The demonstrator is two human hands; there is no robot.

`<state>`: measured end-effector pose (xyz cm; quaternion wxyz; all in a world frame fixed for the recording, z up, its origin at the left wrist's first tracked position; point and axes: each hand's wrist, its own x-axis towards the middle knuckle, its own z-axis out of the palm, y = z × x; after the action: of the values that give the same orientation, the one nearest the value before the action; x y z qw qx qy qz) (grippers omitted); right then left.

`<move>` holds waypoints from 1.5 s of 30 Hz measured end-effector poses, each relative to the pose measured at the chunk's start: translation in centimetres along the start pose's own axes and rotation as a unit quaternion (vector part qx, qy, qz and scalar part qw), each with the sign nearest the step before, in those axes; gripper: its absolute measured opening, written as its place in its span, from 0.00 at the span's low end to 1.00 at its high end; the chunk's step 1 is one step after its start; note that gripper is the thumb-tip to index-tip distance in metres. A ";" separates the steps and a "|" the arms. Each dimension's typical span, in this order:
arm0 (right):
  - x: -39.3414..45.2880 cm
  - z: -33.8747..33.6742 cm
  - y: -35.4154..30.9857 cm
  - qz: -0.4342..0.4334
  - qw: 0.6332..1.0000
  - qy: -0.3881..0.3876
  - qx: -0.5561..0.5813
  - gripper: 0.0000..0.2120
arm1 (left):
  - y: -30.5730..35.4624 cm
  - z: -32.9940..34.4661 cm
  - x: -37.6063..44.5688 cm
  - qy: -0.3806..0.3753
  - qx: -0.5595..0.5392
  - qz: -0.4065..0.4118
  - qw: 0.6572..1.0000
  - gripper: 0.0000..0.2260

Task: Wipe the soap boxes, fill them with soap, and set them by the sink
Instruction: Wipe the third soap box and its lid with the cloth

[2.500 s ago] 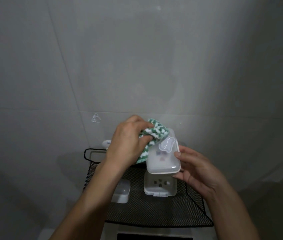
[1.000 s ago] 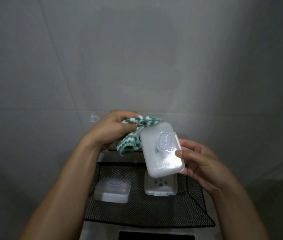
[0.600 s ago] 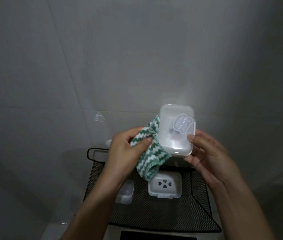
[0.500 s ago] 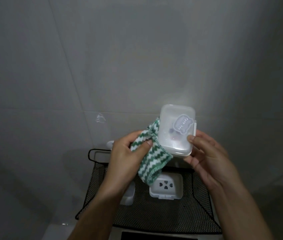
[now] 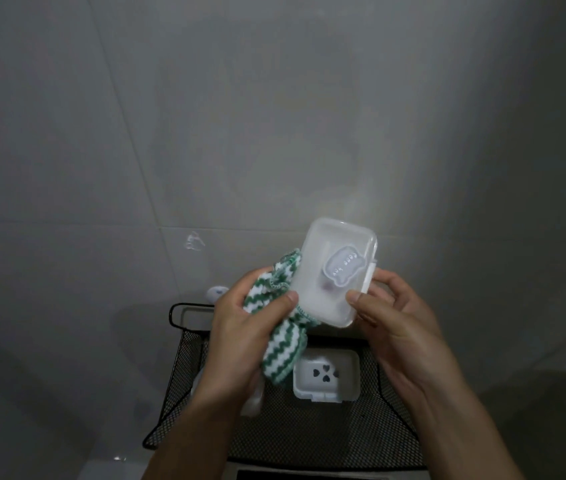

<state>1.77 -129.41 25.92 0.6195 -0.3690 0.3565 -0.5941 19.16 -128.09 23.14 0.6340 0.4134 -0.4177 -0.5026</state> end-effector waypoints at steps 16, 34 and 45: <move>0.0 -4.3 -1.8 0.133 0.980 -0.060 -0.136 0.15 | 2.3 -2.0 2.5 -0.141 0.196 -0.037 0.970 0.13; 0.1 -3.3 -1.1 0.030 0.996 0.069 0.044 0.16 | 1.0 2.8 -1.5 -0.094 0.133 0.062 0.985 0.21; -0.5 -3.7 -1.1 0.031 0.999 -0.020 -0.034 0.33 | 1.3 0.5 0.2 -0.003 0.104 0.034 0.994 0.14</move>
<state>-2.00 -129.08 25.16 0.6316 -0.3908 0.3754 -0.5544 19.09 -128.18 24.55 0.6027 0.4613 -0.4835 -0.4361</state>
